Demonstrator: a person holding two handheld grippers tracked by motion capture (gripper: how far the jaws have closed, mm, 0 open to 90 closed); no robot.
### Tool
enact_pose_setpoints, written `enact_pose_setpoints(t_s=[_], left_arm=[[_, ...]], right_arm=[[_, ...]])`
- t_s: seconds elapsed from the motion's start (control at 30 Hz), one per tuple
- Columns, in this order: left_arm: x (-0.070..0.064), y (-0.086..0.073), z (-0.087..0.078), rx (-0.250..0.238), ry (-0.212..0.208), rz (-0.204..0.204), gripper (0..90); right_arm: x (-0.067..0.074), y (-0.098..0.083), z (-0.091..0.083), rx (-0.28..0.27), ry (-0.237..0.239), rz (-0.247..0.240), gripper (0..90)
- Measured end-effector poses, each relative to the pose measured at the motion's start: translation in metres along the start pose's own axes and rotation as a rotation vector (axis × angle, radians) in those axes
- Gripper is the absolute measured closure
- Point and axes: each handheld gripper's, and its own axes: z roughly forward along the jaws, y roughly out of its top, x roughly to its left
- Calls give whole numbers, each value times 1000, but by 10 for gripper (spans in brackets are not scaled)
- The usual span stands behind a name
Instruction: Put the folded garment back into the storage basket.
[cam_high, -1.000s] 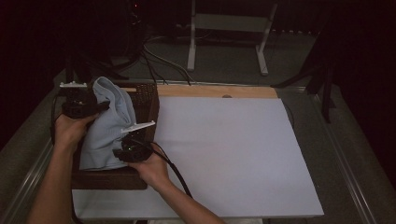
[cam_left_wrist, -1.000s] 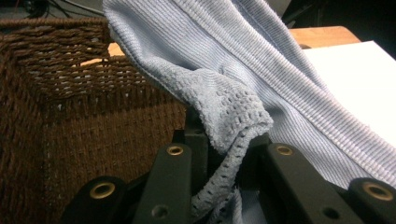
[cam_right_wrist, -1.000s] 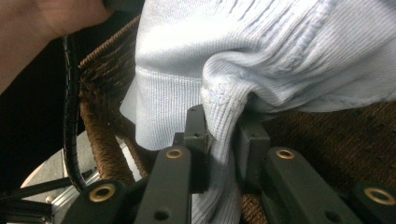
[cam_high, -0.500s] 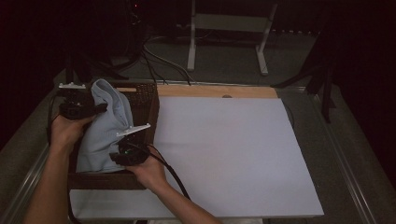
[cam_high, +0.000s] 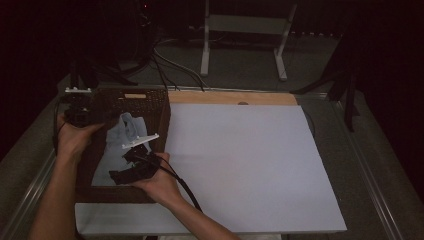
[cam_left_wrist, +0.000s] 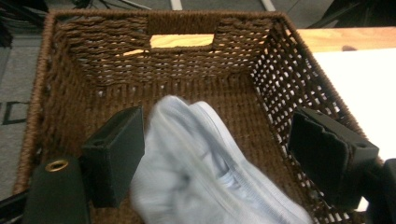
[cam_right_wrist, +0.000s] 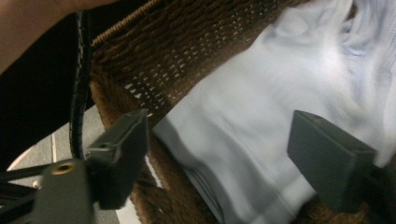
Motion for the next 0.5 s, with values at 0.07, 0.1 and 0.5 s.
enact_pose_setpoints(t_s=[0.07,0.1,0.5], left_arm=[[0,0,2,9,-30,1,46],[-1,0,2,3,-29,1,45],[-4,-1,1,-21,-19,8,12]], right_arm=[[-2,-1,-1,6,-13,-9,168],[-3,-1,-1,11,-12,-5,160],[-13,-1,-9,-24,-9,6,140]])
